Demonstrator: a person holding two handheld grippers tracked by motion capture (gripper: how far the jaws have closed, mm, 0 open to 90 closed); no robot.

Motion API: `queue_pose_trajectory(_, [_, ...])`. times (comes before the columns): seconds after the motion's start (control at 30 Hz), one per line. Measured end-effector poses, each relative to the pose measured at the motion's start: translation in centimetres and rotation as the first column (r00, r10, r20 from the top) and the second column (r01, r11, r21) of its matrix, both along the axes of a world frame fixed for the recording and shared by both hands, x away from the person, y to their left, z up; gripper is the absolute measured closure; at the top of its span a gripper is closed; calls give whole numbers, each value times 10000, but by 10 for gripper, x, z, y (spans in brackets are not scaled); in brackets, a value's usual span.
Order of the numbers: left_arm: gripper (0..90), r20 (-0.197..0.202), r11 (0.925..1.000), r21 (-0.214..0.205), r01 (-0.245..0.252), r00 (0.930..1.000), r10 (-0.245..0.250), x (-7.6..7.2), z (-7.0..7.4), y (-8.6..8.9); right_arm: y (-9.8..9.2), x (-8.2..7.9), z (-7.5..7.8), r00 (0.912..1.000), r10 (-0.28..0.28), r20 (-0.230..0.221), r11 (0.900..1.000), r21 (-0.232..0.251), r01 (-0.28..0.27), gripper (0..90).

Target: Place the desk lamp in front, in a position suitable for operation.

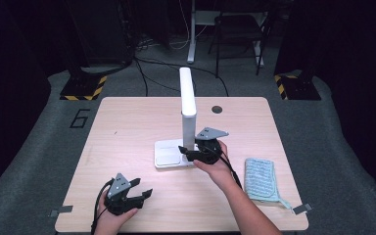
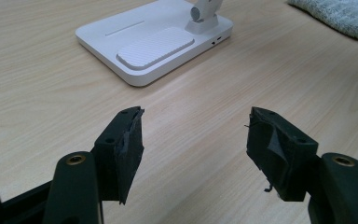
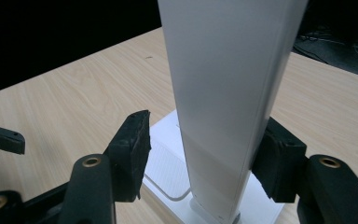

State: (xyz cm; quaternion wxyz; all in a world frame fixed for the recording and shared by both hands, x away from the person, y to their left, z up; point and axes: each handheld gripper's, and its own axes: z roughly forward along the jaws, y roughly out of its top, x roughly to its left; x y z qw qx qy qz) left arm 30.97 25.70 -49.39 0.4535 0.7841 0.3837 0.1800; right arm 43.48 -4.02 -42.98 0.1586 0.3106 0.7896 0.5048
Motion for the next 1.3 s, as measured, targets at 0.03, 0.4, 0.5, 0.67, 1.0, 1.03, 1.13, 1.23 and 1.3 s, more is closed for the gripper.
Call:
queue_pose_trajectory(0.03, [359,20,10000,22,2,10000,-2,0,0,0,0,-1,0,10000,14,-27,10000,-10,-14,419])
queue_pose_trajectory(0.4, [358,-25,9999,103,55,10000,-54,0,0,0,2,-15,3,9999,168,-19,9990,-406,-169,555])
queue_pose_trajectory(0.5, [359,-60,9999,80,89,9999,-88,0,1,-1,2,-17,3,9997,240,-25,9987,-441,-240,631])
queue_pose_trajectory(0.67, [359,74,10000,5,-9,10000,9,0,0,-2,-1,-18,1,9995,244,-220,9997,-37,-245,697])
queue_pose_trajectory(1.0, [360,83,10000,72,25,10000,-26,0,0,0,10,-37,1,9998,-175,23,9991,-384,176,741])
queue_pose_trajectory(1.03, [360,76,9999,97,38,10000,-39,0,1,0,12,-40,2,9998,-198,67,9987,-459,201,742])
queue_pose_trajectory(1.13, [362,-34,9999,103,100,9999,-99,0,1,0,14,-44,2,9996,-297,-20,9987,-427,296,735])
queue_pose_trajectory(1.23, [364,48,10000,84,9,10000,-9,0,0,-1,19,-52,4,9989,80,-460,9999,78,-77,592])
queue_pose_trajectory(1.3, [367,-85,9998,149,126,9999,-125,0,1,0,21,-57,6,9991,358,-245,9993,117,-355,533])
